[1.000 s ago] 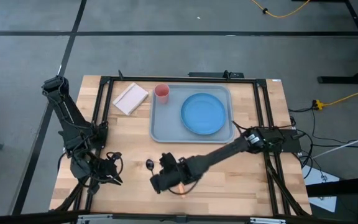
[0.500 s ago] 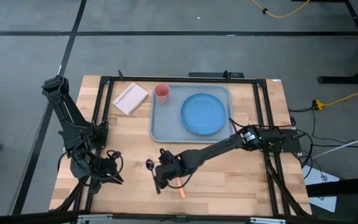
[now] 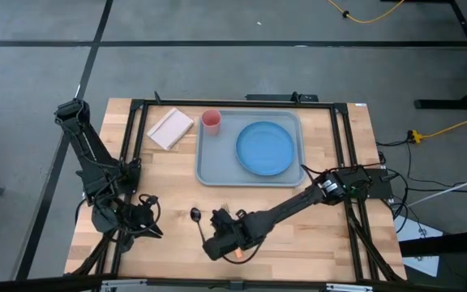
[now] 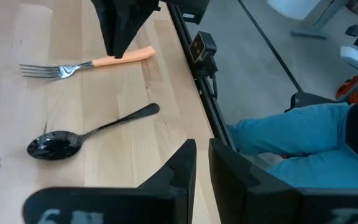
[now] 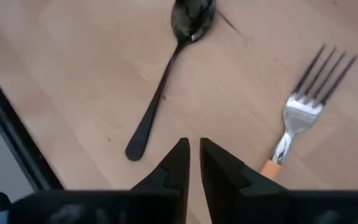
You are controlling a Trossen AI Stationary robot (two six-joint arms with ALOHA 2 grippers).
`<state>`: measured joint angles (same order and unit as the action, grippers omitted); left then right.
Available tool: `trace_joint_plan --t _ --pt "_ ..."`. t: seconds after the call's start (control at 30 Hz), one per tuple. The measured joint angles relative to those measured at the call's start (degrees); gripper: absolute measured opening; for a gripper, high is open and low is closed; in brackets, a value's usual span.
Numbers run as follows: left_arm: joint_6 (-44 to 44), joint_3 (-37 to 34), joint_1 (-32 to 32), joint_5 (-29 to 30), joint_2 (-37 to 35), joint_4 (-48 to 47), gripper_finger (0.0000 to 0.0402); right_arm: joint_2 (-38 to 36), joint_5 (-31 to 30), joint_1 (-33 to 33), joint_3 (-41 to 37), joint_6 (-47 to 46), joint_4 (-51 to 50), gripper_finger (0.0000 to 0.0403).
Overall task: Pick and place plate/cup/fork/spoon on tray
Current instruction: Put the orange fork on the gray serving tray to the left of the blue plate
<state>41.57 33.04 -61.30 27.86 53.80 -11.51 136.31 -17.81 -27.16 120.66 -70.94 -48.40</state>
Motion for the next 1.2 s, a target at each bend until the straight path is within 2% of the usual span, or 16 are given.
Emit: trace_joint_plan --t 0.23,0.4,0.5,0.8,1.03,1.2 --pt "-0.6 0.0 0.0 -0.3 0.0 0.0 0.0037 0.0 -0.6 0.0 0.0 -5.3 -3.9 0.0053" --pt "-7.4 0.0 0.0 -0.1 0.0 0.0 0.0037 0.0 -3.2 0.6 0.0 -8.3 -7.1 0.0053" --pt "-9.6 0.0 0.0 -0.1 0.0 0.0 0.0037 0.0 -4.0 0.8 0.0 -8.0 -7.6 0.0053" --pt "-8.9 0.0 0.0 -0.4 0.0 0.0 0.0037 0.0 -9.5 0.3 0.0 -6.7 -10.9 0.0054" --pt "-8.8 0.0 0.0 -0.5 0.0 0.0 0.0037 0.0 -9.6 -0.5 0.0 -6.5 -10.7 0.0054" --pt "-9.1 0.0 0.0 -0.5 0.0 0.0 0.0037 0.0 -6.8 -0.5 0.0 -4.5 -4.8 0.0054"
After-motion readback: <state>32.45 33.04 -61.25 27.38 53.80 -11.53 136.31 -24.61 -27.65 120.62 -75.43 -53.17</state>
